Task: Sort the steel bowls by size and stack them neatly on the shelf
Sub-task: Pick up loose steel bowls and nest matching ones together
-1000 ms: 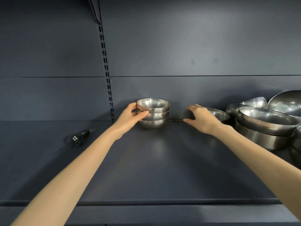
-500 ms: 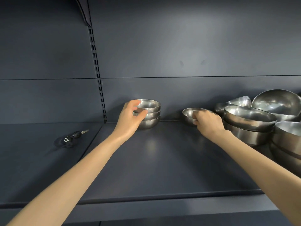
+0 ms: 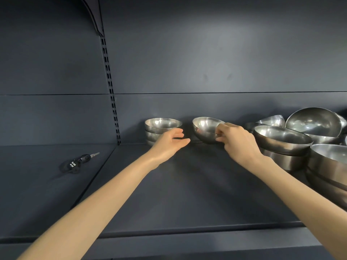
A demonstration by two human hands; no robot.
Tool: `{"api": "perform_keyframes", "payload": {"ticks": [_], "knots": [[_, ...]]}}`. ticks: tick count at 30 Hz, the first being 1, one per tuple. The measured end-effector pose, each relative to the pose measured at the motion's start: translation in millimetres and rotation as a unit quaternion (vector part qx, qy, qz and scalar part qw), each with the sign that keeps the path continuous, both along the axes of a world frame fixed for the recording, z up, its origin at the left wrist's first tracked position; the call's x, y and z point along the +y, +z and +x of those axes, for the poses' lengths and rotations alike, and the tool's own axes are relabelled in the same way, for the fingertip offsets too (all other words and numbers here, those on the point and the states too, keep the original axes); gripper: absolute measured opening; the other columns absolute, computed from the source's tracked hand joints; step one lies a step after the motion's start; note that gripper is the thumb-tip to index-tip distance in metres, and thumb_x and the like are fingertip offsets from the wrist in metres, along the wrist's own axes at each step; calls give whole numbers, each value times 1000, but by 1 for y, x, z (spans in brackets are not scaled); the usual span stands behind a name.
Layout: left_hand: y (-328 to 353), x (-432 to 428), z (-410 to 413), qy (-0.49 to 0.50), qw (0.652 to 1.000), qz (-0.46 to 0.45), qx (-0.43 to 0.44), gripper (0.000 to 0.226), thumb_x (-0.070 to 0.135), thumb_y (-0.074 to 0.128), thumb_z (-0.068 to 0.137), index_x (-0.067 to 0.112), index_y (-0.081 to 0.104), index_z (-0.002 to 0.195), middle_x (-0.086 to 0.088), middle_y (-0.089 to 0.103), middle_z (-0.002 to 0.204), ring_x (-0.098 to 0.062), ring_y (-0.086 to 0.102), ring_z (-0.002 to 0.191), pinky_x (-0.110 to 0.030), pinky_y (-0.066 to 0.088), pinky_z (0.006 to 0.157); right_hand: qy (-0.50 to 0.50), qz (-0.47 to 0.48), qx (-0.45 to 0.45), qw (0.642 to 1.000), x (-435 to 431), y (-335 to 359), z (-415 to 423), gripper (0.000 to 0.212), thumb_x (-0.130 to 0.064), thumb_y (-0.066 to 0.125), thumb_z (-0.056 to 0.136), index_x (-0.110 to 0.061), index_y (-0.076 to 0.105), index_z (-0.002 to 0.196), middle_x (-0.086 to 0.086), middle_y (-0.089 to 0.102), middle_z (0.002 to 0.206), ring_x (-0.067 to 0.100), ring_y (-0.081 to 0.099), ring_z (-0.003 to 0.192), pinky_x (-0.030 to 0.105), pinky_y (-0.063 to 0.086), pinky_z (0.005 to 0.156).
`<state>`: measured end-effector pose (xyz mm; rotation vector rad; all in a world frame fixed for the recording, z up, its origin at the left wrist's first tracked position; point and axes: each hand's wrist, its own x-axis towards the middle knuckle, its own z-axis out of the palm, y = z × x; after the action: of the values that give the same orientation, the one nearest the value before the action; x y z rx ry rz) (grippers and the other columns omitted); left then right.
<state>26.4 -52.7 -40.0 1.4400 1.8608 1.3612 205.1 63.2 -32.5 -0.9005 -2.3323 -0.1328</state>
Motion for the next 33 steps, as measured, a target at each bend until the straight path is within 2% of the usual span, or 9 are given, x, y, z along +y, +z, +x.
{"api": "perform_keyframes", "payload": {"ticks": [7, 12, 16, 19, 21, 23, 28, 31, 33], "knots": [[7, 16, 3, -38, 999, 12, 4, 102, 30, 78, 79, 16, 11, 154, 11, 35, 146, -8, 37, 136, -24, 36, 108, 120, -37, 62, 990, -12, 11, 1, 9, -2, 57, 91, -11, 59, 92, -1, 58, 89, 24, 60, 81, 43, 51, 69], [16, 14, -3, -12, 1000, 6, -13, 108, 36, 81, 74, 22, 9, 154, 22, 49, 117, -3, 46, 122, -21, 35, 101, 167, -40, 84, 981, -15, 14, -2, 12, 2, 57, 91, -9, 61, 95, 0, 58, 90, -1, 55, 72, 41, 51, 73], [21, 9, -6, 11, 998, 49, -33, 93, 32, 79, 77, 17, 24, 150, 36, 56, 95, 5, 47, 111, -16, 34, 95, 193, -18, 110, 975, -17, 20, -6, 11, -1, 60, 90, -8, 65, 98, -1, 58, 89, 14, 53, 74, 39, 50, 72], [23, 8, -6, 32, 995, 84, -37, 78, 25, 78, 79, 17, 34, 143, 46, 57, 70, 13, 50, 96, -12, 41, 88, 205, -18, 135, 969, -18, 24, -10, 11, -7, 65, 89, -10, 67, 99, -1, 59, 89, 19, 55, 75, 26, 47, 72], [23, 9, -8, 42, 993, 100, -48, 81, 27, 79, 77, 14, 34, 144, 47, 56, 71, 6, 51, 110, -20, 39, 102, 219, -25, 171, 960, -20, 26, -12, 11, -8, 68, 87, -9, 69, 98, 1, 61, 92, 17, 56, 78, 11, 41, 73], [21, 10, -13, 48, 990, 120, -63, 89, 35, 83, 72, 15, 36, 144, 37, 64, 87, -5, 49, 124, -33, 36, 112, 229, -48, 228, 945, -23, 26, -15, 15, -10, 71, 85, -8, 69, 100, 0, 61, 99, 8, 55, 85, 4, 37, 79], [20, 10, -18, 77, 979, 165, -87, 68, 37, 81, 74, 21, 49, 132, 16, 59, 114, 3, 53, 109, -20, 40, 97, 224, -170, 322, 904, -24, 28, -32, 50, -24, 73, 83, -19, 53, 128, -9, 48, 130, -2, 44, 119, 15, 35, 104], [21, 8, -26, 85, 978, 177, -75, 30, 31, 79, 77, 22, 59, 97, 17, 65, 91, 4, 62, 89, -20, 44, 91, 214, -307, 325, 868, -22, 35, -42, 79, -33, 72, 82, -19, 30, 147, -7, 36, 147, 9, 36, 133, 25, 35, 106], [25, 5, -34, 81, 978, 178, -66, 25, 28, 79, 77, 23, 58, 90, 18, 66, 82, 4, 64, 85, -21, 46, 92, 235, -372, 301, 846, -16, 39, -49, 65, -35, 71, 83, -13, 43, 137, -5, 50, 131, 11, 47, 121, 22, 40, 94]]}}
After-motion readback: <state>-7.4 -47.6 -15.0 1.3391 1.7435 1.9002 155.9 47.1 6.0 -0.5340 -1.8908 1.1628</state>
